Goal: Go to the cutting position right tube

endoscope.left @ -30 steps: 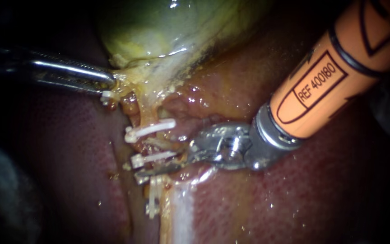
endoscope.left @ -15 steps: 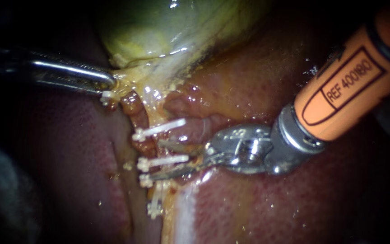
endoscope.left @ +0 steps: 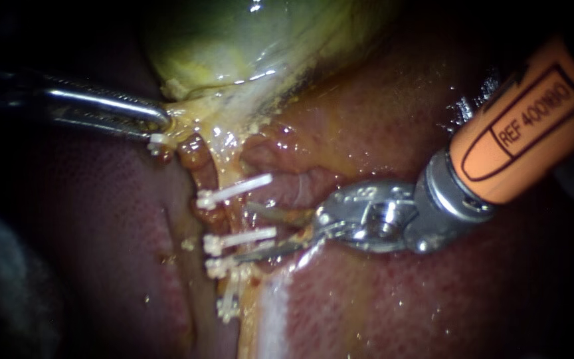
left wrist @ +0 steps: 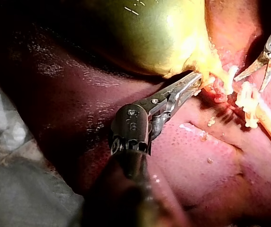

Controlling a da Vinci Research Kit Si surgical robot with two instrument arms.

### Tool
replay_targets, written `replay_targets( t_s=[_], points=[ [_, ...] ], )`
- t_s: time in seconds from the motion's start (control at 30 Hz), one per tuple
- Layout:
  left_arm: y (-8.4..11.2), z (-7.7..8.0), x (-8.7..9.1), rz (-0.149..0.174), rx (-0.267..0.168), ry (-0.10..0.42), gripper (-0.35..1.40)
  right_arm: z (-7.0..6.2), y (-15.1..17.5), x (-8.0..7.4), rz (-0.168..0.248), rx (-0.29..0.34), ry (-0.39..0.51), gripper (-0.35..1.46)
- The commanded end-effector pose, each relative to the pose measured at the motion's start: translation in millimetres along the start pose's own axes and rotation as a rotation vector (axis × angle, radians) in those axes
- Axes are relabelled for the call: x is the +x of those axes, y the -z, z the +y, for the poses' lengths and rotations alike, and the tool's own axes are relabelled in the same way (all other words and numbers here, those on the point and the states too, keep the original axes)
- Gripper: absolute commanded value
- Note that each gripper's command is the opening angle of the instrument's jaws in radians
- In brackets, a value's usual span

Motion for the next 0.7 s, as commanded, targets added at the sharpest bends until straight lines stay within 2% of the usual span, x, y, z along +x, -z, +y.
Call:
replay_targets(
  t_s=[0.03, 0.4, 0.5, 0.7],
  points=[
    [0.0, 0.0, 0.0, 0.0, 0.0, 0.0, -0.35, 0.2, 0.0, -0.1, 0.0, -0.001, -0.001, 1.42],
    [0.0, 0.0, 0.0, 0.0, 0.0, 0.0, -0.35, 1.5, -0.3, -0.6, 0.024, 0.018, 0.002, 1.42],
    [0.0, 0.0, 0.0, 0.0, 0.0, 0.0, -0.35, 2.0, -0.5, -0.8, 0.025, 0.067, -0.003, 1.42],
    [0.0, 0.0, 0.0, 0.0, -0.001, 0.0, -0.35, 2.5, -1.0, -1.2, 0.044, 0.113, -0.001, 1.42]
  ],
)
